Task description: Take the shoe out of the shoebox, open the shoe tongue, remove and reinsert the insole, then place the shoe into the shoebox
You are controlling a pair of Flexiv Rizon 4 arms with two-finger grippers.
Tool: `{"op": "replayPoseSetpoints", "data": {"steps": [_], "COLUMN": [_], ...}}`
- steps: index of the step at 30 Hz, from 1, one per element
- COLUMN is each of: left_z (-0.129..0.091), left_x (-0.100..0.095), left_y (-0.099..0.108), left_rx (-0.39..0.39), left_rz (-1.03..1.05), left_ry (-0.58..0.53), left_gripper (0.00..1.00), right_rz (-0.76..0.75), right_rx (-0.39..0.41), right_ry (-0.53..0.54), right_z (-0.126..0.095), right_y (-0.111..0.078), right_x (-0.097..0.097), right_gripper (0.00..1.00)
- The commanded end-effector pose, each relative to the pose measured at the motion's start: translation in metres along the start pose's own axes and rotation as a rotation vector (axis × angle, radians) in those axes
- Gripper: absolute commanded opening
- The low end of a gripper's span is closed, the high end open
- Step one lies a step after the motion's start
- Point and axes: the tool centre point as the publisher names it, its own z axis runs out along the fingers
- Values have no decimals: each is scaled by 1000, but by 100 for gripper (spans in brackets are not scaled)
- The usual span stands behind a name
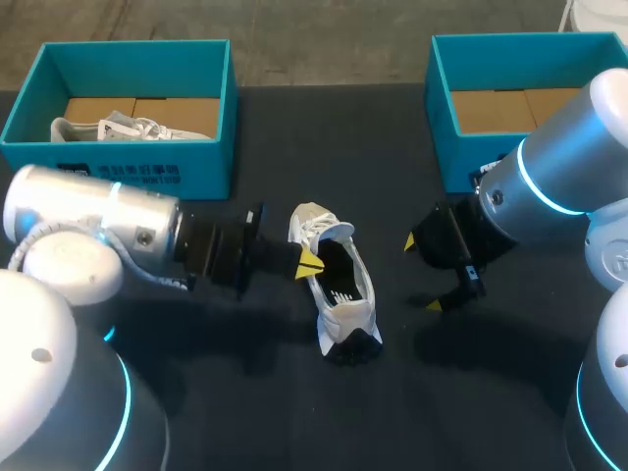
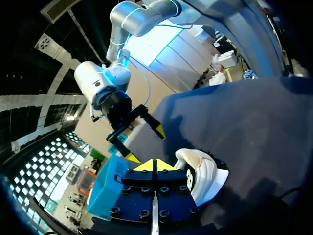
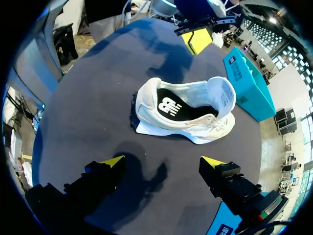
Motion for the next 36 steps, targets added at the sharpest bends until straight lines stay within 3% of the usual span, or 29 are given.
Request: {"op": "replayPoseSetpoints", "data": {"steps": [1,9,26,36], "left_z": [-8,-12,-17,-19], "left_x": [-6,1,-16,-20], "left_y": [1,6,9,9], "left_rx": [5,-4,-10,-36], "left_rz": [-10,10,-32,-14], "left_ry": [153,417,749,798], "left_gripper": [0,0,0,0], "right_rz": [1,1,1,1], "right_rx": [1,1,1,1], "right_ry": [-2,-2,-2,-2], "right_z": [0,0,0,0], "right_y": [0,0,0,0], "right_x": [1,1,1,1], "right_gripper": [100,100,100,100]}}
